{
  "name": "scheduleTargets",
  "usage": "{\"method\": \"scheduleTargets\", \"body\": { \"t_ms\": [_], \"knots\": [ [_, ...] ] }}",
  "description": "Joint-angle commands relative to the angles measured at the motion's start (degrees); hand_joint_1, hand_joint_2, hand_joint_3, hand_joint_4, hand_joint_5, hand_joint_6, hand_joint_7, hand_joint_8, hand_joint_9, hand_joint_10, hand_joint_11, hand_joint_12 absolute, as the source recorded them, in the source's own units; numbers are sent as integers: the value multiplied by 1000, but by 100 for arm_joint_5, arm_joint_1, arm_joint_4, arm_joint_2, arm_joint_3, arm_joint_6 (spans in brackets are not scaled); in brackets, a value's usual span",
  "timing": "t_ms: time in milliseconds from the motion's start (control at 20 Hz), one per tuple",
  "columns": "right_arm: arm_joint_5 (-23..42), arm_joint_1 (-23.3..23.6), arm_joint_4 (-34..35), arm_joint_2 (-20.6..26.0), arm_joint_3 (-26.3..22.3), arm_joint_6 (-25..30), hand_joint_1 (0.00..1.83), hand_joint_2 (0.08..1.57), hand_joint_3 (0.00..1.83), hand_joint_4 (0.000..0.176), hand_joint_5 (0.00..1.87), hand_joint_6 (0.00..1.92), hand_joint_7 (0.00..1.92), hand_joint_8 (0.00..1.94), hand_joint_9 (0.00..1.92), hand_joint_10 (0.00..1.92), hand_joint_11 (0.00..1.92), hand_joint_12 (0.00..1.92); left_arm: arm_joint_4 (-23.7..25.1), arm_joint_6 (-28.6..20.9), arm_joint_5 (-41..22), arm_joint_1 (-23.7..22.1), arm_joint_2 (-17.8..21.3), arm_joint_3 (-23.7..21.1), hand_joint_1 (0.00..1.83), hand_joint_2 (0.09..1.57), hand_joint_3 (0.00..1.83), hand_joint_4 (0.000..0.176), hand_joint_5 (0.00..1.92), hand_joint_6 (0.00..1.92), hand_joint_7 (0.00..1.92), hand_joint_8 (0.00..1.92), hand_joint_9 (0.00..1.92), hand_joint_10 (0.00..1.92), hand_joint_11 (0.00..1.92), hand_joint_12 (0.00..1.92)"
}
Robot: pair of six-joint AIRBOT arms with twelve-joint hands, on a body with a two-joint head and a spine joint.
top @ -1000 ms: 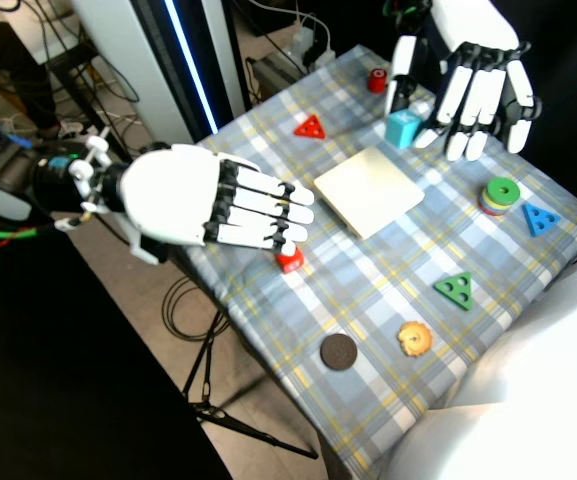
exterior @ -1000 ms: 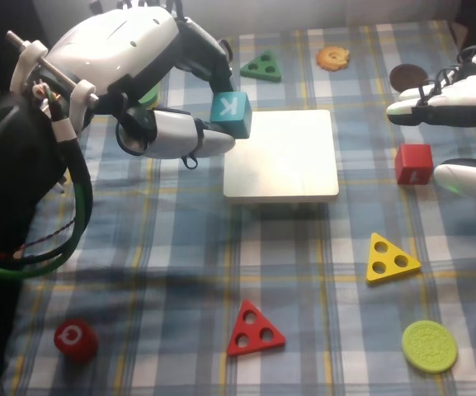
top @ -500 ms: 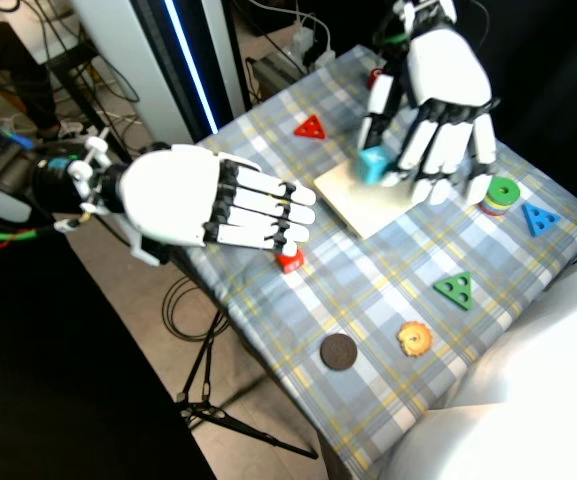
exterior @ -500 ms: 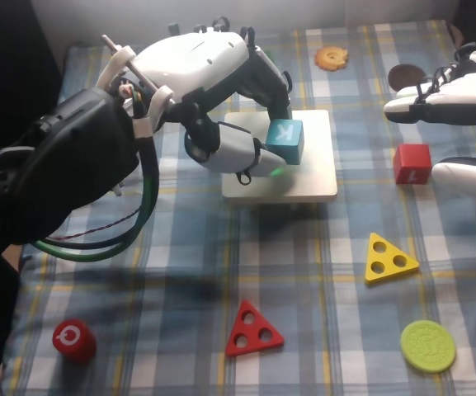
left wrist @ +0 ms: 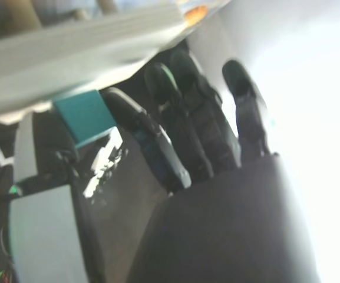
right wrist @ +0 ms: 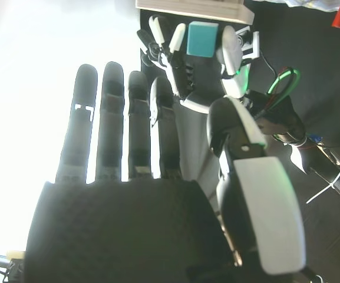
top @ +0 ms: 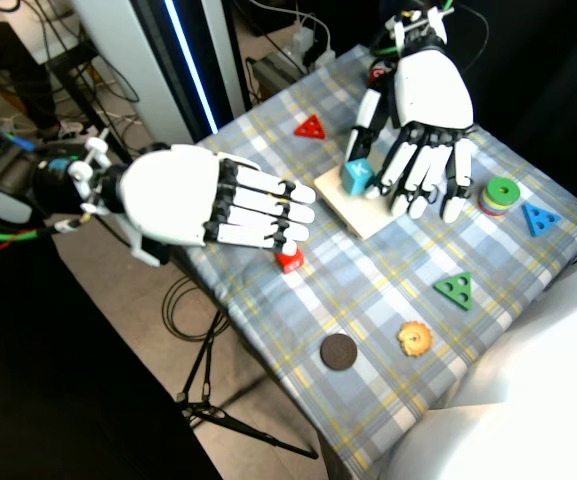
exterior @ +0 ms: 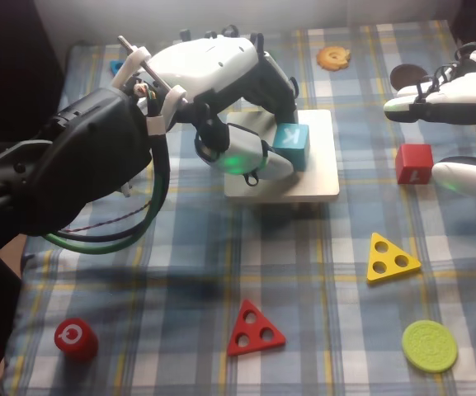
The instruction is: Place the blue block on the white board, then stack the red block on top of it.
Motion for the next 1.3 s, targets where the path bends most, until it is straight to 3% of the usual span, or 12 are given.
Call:
{"method": "scheduleTargets", "body": {
  "t_ms": [0,50,200,250,300,350,500,550,750,800,850,1250],
  "knots": [
    [681,70,124,-23,18,42,436,1359,0,8,464,0,484,0,502,1,162,940,95,-26,-586,-92,26,22,1054,1060,0,176,1093,783,854,1,767,4,87,564],
    [681,70,124,-27,19,42,437,1358,0,3,466,1,486,1,503,1,165,940,82,-26,-591,-98,35,26,1054,1060,0,176,1094,782,846,0,759,0,84,580],
    [680,69,124,-30,18,42,480,1354,0,4,466,1,489,1,507,2,171,929,77,-26,-567,-99,80,25,1087,1051,0,108,1124,732,848,3,740,0,78,626],
    [679,69,124,-30,18,42,482,1353,0,3,466,0,490,2,509,3,175,928,76,-27,-567,-99,87,24,1090,1050,0,101,1127,728,854,5,740,0,77,627],
    [679,69,126,-30,16,43,467,1353,0,8,464,0,487,0,507,1,175,923,61,-28,-567,-98,109,22,1089,1050,0,101,1127,727,864,8,748,4,86,630],
    [678,67,126,-30,15,48,446,1354,0,8,462,0,486,0,508,1,182,923,48,-28,-568,-98,137,19,1078,1049,0,135,1127,726,867,7,754,5,95,629],
    [678,61,127,-35,14,59,417,1356,1,5,461,0,484,0,505,0,183,917,32,-29,-561,-98,185,10,1074,1048,0,147,1126,727,860,2,748,2,104,630],
    [678,61,127,-35,14,62,425,1355,0,9,464,1,486,1,509,2,189,918,32,-29,-559,-98,185,10,1064,1051,1,170,1114,745,856,0,747,2,114,638],
    [677,58,127,-35,12,71,431,1352,0,8,461,0,486,1,514,3,197,925,30,-29,-538,-90,199,6,1050,1056,0,176,1086,790,817,0,743,1,108,648],
    [677,55,128,-35,11,71,429,1353,0,7,465,2,488,1,514,3,199,927,28,-29,-537,-88,201,3,990,968,0,108,955,291,803,4,738,7,103,632],
    [677,54,128,-35,11,72,428,1353,0,7,469,3,490,2,516,4,197,928,22,-30,-541,-87,200,2,974,944,0,91,957,92,798,2,741,7,111,621],
    [677,54,129,-35,13,72,448,1355,0,5,461,0,486,1,514,1,190,933,16,-30,-556,-76,191,-24,956,933,0,74,876,0,748,0,688,0,98,607]
  ]
}}
